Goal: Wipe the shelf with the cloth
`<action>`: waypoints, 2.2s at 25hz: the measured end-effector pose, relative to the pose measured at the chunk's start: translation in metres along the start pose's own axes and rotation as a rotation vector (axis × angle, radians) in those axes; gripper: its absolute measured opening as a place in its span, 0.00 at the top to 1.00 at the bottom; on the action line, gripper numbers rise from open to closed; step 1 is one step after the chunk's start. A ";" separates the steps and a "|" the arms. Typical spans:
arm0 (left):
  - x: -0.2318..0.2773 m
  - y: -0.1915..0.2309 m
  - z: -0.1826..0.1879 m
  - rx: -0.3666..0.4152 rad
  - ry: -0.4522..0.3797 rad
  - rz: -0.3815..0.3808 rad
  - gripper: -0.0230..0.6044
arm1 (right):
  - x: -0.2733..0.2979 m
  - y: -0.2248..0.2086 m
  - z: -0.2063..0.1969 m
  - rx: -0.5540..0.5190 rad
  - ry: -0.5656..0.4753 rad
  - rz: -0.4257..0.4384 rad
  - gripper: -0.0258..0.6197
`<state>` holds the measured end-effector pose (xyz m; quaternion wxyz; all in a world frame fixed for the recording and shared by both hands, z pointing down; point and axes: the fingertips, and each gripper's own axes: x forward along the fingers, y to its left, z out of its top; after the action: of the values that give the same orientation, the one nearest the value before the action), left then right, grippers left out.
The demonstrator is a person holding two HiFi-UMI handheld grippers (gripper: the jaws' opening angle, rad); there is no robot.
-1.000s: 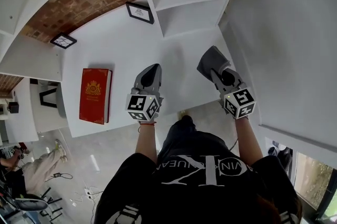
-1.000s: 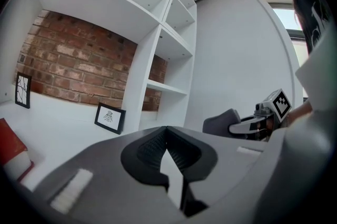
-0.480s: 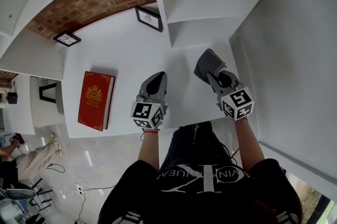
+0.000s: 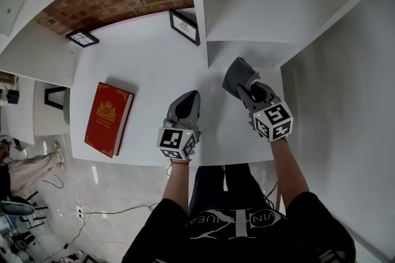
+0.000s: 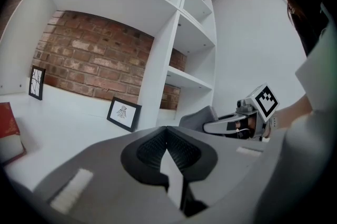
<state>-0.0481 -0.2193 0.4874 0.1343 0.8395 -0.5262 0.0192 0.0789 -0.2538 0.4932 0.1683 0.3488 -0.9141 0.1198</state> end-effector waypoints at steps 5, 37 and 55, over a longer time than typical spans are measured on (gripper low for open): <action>0.016 0.005 -0.006 -0.013 -0.022 0.030 0.95 | 0.028 -0.015 0.005 0.015 -0.026 0.008 0.89; 0.047 -0.004 -0.009 -0.040 -0.057 0.013 0.95 | 0.089 -0.087 -0.004 0.029 0.129 -0.192 0.53; 0.056 0.009 -0.014 0.024 -0.041 0.070 0.95 | 0.122 -0.059 -0.026 -0.251 0.260 -0.166 0.82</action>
<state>-0.0297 -0.2684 0.5126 0.1126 0.8223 -0.5577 0.0130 0.0397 -0.3606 0.5711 0.3364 0.3806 -0.8607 0.0346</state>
